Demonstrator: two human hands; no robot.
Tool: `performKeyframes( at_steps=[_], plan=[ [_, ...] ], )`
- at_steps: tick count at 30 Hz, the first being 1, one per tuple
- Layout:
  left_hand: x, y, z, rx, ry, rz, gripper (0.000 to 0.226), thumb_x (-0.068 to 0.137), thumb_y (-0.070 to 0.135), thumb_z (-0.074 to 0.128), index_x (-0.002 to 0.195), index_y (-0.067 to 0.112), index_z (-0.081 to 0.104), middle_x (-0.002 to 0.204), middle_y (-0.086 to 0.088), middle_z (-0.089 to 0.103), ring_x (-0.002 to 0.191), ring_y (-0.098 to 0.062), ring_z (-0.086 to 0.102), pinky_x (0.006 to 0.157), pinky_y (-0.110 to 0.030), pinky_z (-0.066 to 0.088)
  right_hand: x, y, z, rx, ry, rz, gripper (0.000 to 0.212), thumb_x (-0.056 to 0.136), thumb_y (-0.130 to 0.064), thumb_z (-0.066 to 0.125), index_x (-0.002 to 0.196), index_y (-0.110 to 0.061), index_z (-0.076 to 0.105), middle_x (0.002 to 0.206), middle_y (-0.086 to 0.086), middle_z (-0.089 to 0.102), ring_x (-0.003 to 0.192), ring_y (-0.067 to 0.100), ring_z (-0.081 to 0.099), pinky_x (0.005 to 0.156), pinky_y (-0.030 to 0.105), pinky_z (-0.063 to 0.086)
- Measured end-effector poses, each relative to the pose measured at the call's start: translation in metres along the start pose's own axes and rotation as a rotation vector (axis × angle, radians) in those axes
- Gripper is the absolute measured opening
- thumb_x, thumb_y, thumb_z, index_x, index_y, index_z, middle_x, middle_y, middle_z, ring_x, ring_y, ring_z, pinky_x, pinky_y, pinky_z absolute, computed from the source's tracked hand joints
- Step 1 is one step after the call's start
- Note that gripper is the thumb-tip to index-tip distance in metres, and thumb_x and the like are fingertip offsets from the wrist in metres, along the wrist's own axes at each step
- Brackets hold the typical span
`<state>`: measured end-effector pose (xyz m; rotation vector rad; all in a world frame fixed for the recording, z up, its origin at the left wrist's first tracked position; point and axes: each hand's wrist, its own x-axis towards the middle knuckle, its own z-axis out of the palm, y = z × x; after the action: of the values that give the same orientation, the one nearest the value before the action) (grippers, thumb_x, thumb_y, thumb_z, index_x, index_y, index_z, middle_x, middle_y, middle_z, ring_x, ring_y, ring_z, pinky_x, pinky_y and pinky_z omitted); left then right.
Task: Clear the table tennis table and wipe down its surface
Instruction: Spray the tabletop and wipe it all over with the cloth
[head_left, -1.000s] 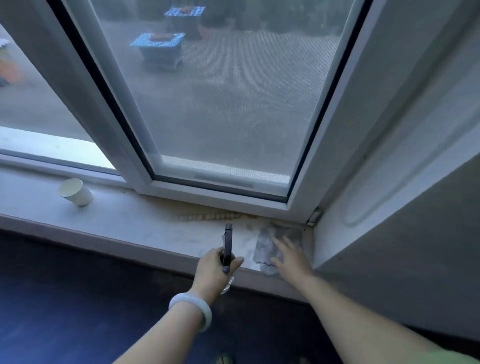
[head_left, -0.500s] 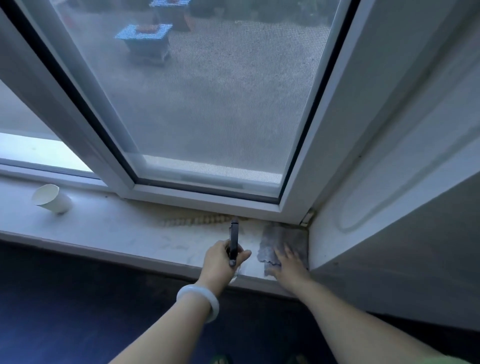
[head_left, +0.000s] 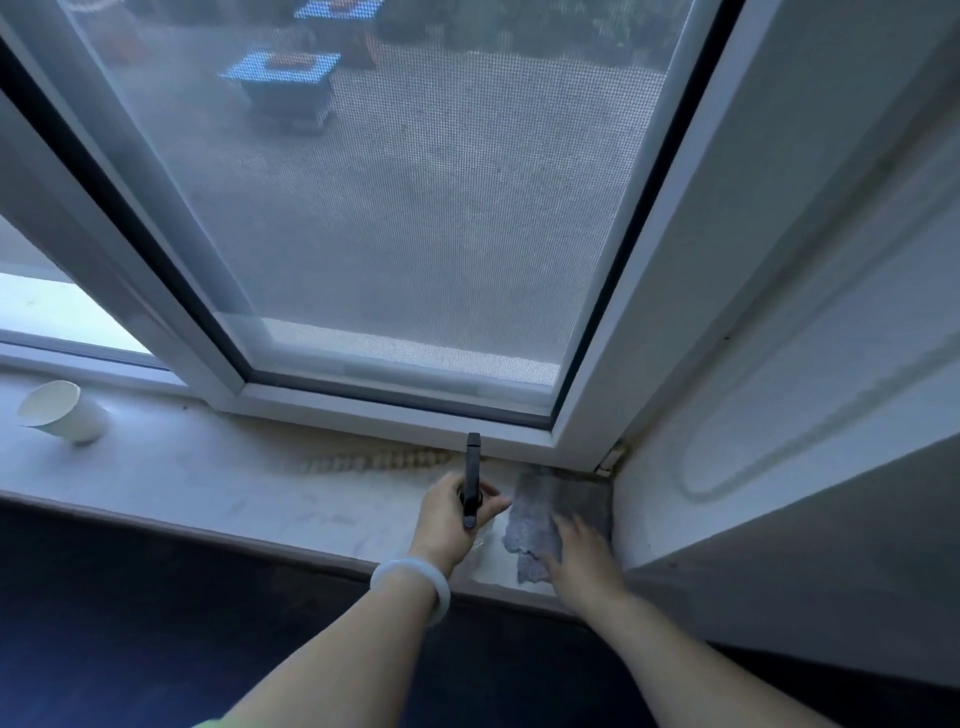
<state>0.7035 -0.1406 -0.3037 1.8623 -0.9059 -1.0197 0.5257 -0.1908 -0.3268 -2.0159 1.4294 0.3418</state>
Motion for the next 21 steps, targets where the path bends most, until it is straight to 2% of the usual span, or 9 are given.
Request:
performKeyframes(
  at_steps=[3, 6, 8, 10, 13, 15, 19, 21],
  plan=[
    [0.004, -0.001, -0.001, 0.041, -0.036, 0.037, 0.024, 0.075, 0.032, 0.083, 0.089, 0.022, 0.067, 0.09, 0.0, 0.06, 0.085, -0.014, 0.06, 0.076, -0.021, 0.048, -0.002, 0.005, 0.006, -0.047, -0.011, 0.004, 0.063, 0.103, -0.032, 0.042, 0.157, -0.018, 0.012, 0.164, 0.007, 0.007, 0.148, 0.026, 0.018, 0.118, 0.033, 0.021],
    [0.002, 0.001, -0.005, 0.09, -0.058, 0.07, 0.036, 0.073, 0.031, 0.084, 0.094, 0.01, 0.066, 0.1, -0.004, 0.061, 0.097, -0.018, 0.061, 0.091, -0.036, 0.049, -0.007, 0.006, 0.009, -0.068, -0.008, 0.012, 0.064, 0.103, -0.028, 0.042, 0.157, -0.019, 0.01, 0.165, 0.007, 0.004, 0.149, 0.027, 0.016, 0.12, 0.034, 0.021],
    [0.0, 0.004, -0.009, 0.128, -0.056, 0.065, 0.041, 0.071, 0.03, 0.086, 0.096, 0.006, 0.063, 0.097, -0.001, 0.058, 0.1, -0.023, 0.059, 0.091, -0.043, 0.049, -0.011, 0.003, 0.009, -0.088, -0.007, 0.009, 0.065, 0.103, -0.025, 0.04, 0.158, -0.018, 0.006, 0.165, 0.007, 0.004, 0.149, 0.027, 0.015, 0.12, 0.034, 0.019],
    [-0.002, 0.004, -0.013, 0.163, -0.066, 0.02, 0.048, 0.071, 0.031, 0.086, 0.104, 0.008, 0.06, 0.106, -0.008, 0.057, 0.105, -0.029, 0.056, 0.094, -0.047, 0.047, -0.016, -0.002, 0.008, -0.123, -0.007, 0.007, 0.065, 0.102, -0.023, 0.038, 0.157, -0.016, 0.004, 0.164, 0.007, 0.004, 0.149, 0.027, 0.014, 0.121, 0.034, 0.017],
    [-0.009, 0.004, -0.019, 0.25, -0.041, -0.03, 0.057, 0.075, 0.037, 0.08, 0.121, 0.013, 0.058, 0.121, -0.009, 0.056, 0.118, -0.027, 0.05, 0.103, -0.042, 0.042, -0.025, -0.012, 0.004, -0.154, 0.006, 0.009, 0.065, 0.103, -0.024, 0.038, 0.157, -0.012, 0.005, 0.165, 0.008, 0.003, 0.149, 0.029, 0.012, 0.121, 0.036, 0.017],
    [-0.016, 0.006, -0.024, 0.266, -0.017, -0.032, 0.052, 0.079, 0.037, 0.074, 0.123, 0.015, 0.058, 0.123, -0.007, 0.055, 0.122, -0.025, 0.046, 0.104, -0.038, 0.039, -0.034, -0.019, 0.003, -0.14, 0.014, 0.009, 0.063, 0.104, -0.029, 0.037, 0.157, -0.01, 0.008, 0.164, 0.009, 0.003, 0.149, 0.03, 0.012, 0.12, 0.037, 0.017],
    [-0.033, 0.006, -0.038, 0.345, -0.041, -0.029, 0.053, 0.086, 0.037, 0.068, 0.131, 0.014, 0.05, 0.132, -0.006, 0.047, 0.127, -0.023, 0.041, 0.107, -0.034, 0.034, -0.057, -0.026, 0.002, -0.144, 0.037, 0.006, 0.054, 0.103, -0.028, 0.038, 0.153, -0.013, 0.023, 0.158, 0.01, 0.022, 0.142, 0.028, 0.026, 0.114, 0.031, 0.026],
    [-0.045, 0.004, -0.046, 0.397, -0.087, -0.044, 0.052, 0.089, 0.037, 0.064, 0.133, 0.015, 0.047, 0.135, -0.005, 0.043, 0.127, -0.022, 0.042, 0.104, -0.032, 0.037, -0.071, -0.022, -0.002, -0.118, 0.057, -0.003, 0.051, 0.103, -0.024, 0.038, 0.152, -0.014, 0.027, 0.157, 0.01, 0.024, 0.141, 0.026, 0.028, 0.114, 0.029, 0.028]
  ],
)
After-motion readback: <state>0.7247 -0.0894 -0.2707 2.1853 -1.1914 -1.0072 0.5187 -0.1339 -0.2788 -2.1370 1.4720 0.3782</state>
